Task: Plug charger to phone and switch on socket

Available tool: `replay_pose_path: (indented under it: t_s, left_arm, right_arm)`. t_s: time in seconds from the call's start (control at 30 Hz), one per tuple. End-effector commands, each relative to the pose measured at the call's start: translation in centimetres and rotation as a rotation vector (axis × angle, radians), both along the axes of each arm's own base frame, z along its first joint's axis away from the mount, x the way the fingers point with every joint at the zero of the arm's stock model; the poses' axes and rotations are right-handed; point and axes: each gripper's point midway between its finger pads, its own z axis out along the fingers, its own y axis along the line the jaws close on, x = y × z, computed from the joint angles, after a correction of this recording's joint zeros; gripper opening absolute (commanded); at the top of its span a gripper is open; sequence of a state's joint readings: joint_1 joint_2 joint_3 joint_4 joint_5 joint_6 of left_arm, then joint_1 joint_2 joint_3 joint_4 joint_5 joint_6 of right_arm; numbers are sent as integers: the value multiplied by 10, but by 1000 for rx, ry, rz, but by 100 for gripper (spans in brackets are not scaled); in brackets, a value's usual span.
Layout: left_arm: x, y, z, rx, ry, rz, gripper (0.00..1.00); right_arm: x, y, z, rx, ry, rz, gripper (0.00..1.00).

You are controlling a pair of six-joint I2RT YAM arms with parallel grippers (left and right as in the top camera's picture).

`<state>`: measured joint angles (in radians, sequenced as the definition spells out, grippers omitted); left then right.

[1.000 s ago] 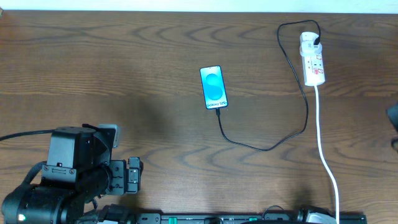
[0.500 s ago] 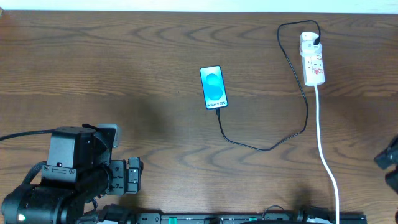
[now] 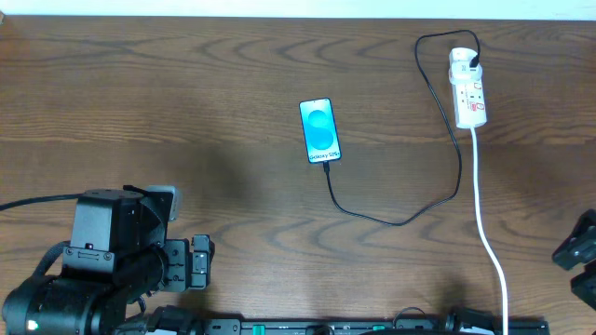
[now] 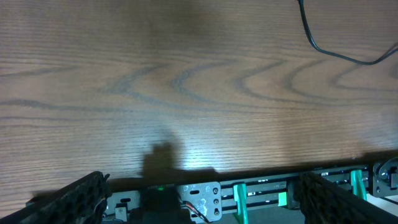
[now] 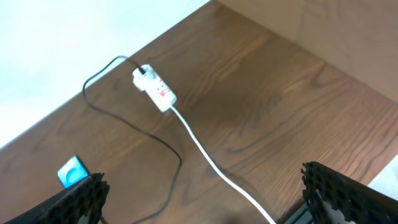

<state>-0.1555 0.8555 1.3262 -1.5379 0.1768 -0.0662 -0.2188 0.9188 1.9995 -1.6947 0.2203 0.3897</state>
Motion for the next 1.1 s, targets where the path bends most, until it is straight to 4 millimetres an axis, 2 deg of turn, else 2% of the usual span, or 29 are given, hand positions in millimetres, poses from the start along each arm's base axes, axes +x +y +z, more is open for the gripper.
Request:
replay_pose_path:
  t_s: [0.0, 0.1, 0.2, 0.4, 0.73, 1.07]
  left_arm:
    - [0, 1, 0, 9, -3, -9, 98]
    - [0, 1, 0, 9, -3, -9, 98]
    - [0, 1, 0, 9, -3, -9, 98]
    - [0, 1, 0, 9, -3, -9, 98]
    - [0, 1, 0, 9, -3, -9, 98]
    - [0, 1, 0, 9, -3, -9, 98]
  right_arm:
    - [5, 10, -7, -71, 68, 142, 99]
    - [6, 10, -19, -100, 124, 179, 99]
    - [3, 11, -40, -90, 157, 181, 99]
    - [14, 14, -73, -105, 53, 201, 99]
    - [60, 43, -122, -154, -330, 387, 99]
    - [110, 63, -158, -197, -590, 524, 99]
